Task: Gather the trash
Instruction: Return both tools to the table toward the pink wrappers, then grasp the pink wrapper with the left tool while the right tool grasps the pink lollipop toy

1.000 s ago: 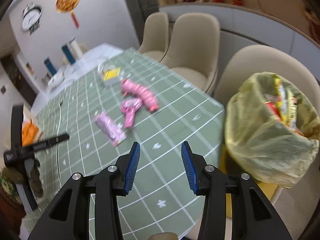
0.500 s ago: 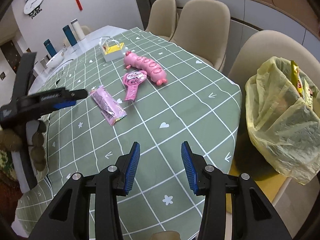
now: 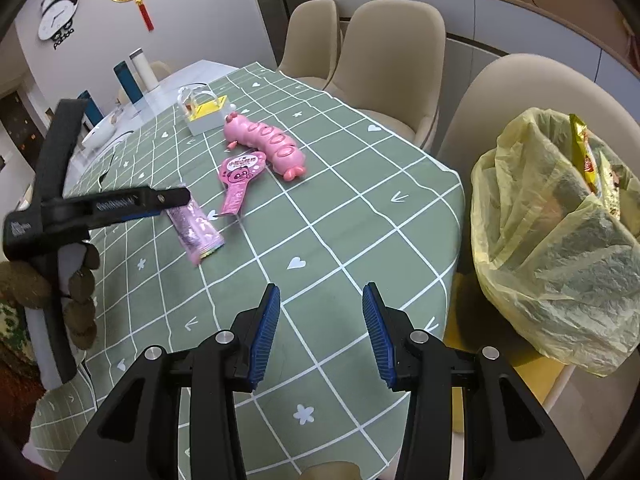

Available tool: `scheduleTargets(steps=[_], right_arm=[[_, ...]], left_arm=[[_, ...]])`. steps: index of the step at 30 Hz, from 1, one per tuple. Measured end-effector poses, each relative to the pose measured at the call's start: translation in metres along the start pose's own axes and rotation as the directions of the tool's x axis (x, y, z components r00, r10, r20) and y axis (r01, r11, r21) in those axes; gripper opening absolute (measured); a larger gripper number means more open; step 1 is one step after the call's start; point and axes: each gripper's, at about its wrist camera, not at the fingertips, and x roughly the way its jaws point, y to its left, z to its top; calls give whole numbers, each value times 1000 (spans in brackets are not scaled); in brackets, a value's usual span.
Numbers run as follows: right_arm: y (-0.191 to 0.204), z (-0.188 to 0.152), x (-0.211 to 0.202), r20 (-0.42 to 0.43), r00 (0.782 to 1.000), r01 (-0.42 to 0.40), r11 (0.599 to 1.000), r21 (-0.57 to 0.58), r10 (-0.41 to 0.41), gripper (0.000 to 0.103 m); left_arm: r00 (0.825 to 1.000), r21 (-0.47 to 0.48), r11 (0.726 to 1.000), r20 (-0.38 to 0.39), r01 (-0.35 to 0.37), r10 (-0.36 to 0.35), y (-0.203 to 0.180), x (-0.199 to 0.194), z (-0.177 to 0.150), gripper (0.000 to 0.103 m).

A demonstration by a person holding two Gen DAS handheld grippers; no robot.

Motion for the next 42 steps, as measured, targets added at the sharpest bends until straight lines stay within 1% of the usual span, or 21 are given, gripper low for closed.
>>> scheduleTargets(steps=[2, 3, 4, 7, 8, 10, 12, 14, 15, 17, 19, 22, 27, 30, 31, 32, 33, 35, 36, 39, 42], right_arm=[[0, 2, 3, -5, 1000, -22, 1000, 0, 22, 41], [1, 3, 4, -3, 1000, -26, 1000, -5, 26, 42], [3, 4, 5, -2, 1000, -28, 1000, -10, 28, 42], [8, 14, 13, -6, 999, -40, 999, -21, 40, 42], [11, 20, 19, -21, 998, -52, 998, -20, 52, 42], [16, 29, 29, -37, 998, -60, 998, -22, 60, 42], [28, 40, 41, -33, 998, -60, 997, -49, 58, 42], [39, 48, 51, -36, 996, -84, 993, -83, 81, 42], [48, 55, 58, -46, 993, -113, 988, -109, 109, 42], [61, 64, 72, -70, 988, -145, 980, -139, 136, 42], [70, 73, 85, -91, 986, -149, 976, -159, 136, 42], [79, 85, 103, -117, 987, -132, 975, -180, 112, 42], [83, 104, 120, -123, 990, -93, 971, -221, 66, 42], [81, 112, 124, -127, 988, -115, 967, -228, 88, 42], [81, 113, 123, -123, 987, -127, 965, -228, 101, 40], [81, 114, 120, -118, 987, -136, 964, -230, 111, 31], [81, 115, 117, -110, 987, -142, 962, -233, 119, 26], [82, 115, 108, -95, 986, -153, 959, -236, 134, 23], [82, 113, 105, -91, 987, -154, 958, -242, 135, 19], [80, 107, 93, -81, 988, -149, 956, -253, 132, 13], [70, 94, 80, -89, 986, -158, 961, -229, 141, 10]], left_arm=[[1000, 36, 999, 2, -8, 8, -1, 2, -2, 43], [1000, 63, 998, 5, -10, 10, 0, 0, -4, 33], [1000, 81, 997, -1, -9, 9, 2, -1, -5, 27], [1000, 96, 995, 4, -21, 21, 16, -11, -9, 18], [1000, 97, 995, 4, -25, 25, 21, -15, -12, 18], [1000, 83, 996, -3, -14, 14, 34, -23, -18, 18], [1000, 55, 998, -14, 14, -13, 46, -31, -25, 18], [1000, 22, 1000, -20, 18, -18, 56, -38, -32, 30], [1000, 4, 1000, -19, 16, -15, 61, -42, -34, 38], [1000, -35, 999, -12, 15, -15, 70, -50, -39, 40], [1000, -58, 998, -7, 8, -9, 74, -54, -41, 44], [1000, -87, 996, 0, 0, 0, 78, -59, -41, 45], [1000, -82, 997, 5, -14, 14, 80, -59, -37, 47], [1000, -84, 996, -1, -11, 11, 78, -55, -34, 47], [1000, -81, 997, -2, -10, 10, 78, -55, -34, 47], [1000, -78, 997, -2, -10, 10, 76, -54, -33, 47], [1000, -75, 997, -1, -8, 8, 75, -53, -33, 47], [1000, -71, 997, 0, -2, 2, 72, -53, -32, 47], [1000, -68, 998, 0, 0, 0, 71, -52, -31, 47], [1000, -60, 998, -1, 6, -6, 68, -51, -30, 47], [1000, -61, 998, -4, 29, -29, 64, -47, -28, 47]])
